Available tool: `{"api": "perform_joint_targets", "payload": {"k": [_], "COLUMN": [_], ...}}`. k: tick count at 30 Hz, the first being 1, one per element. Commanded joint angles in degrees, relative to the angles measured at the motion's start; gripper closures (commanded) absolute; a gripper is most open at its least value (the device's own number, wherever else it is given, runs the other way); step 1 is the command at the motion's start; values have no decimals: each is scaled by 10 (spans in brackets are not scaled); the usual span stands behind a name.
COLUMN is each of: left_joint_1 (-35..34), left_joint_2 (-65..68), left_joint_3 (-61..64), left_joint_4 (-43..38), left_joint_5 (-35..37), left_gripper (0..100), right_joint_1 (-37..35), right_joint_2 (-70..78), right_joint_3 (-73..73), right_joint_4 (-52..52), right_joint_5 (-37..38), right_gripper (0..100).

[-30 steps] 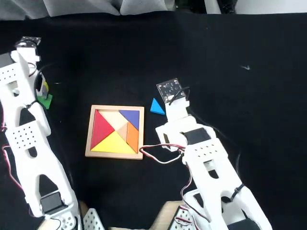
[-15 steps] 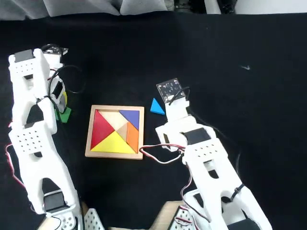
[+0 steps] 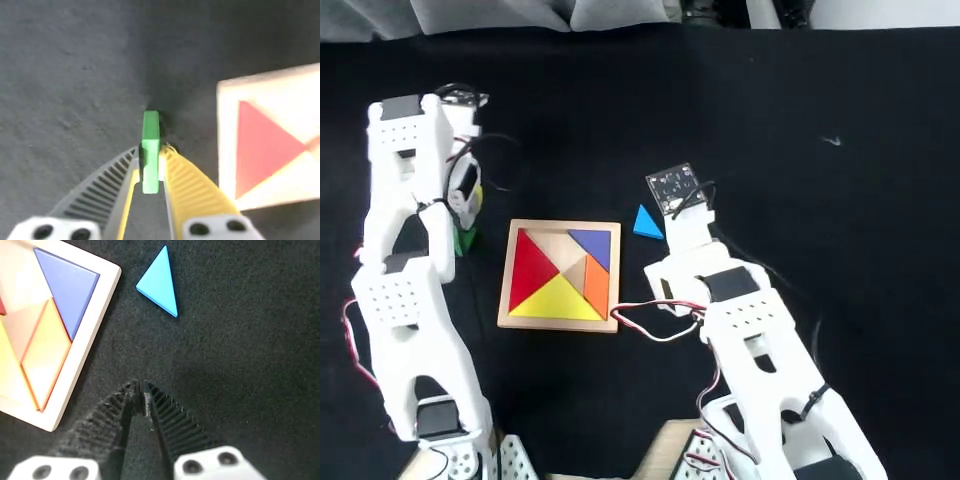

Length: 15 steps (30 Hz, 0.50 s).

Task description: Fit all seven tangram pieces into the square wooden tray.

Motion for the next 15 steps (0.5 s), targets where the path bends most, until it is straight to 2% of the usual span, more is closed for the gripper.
{"api": "perform_joint_targets", "payload": {"k": [1, 8, 11, 15], "left_joint_1": [29, 58, 103, 204], "left_joint_2": [-122, -229, -293, -364], "left_joint_3": [62, 140, 177, 256], "left_joint_4": [5, 5, 6, 4], "left_joint_5": [9, 39, 59, 86], "left_gripper": [937, 936, 934, 934], "right_joint_1": [10, 10, 11, 29], "right_joint_2": [-22, -22, -22, -22], "right_joint_3": [-4, -4, -4, -4], "right_joint_4": [-8, -8, -8, -9], "right_joint_5": [4, 4, 4, 4], "right_gripper": [986, 986, 986, 986]}}
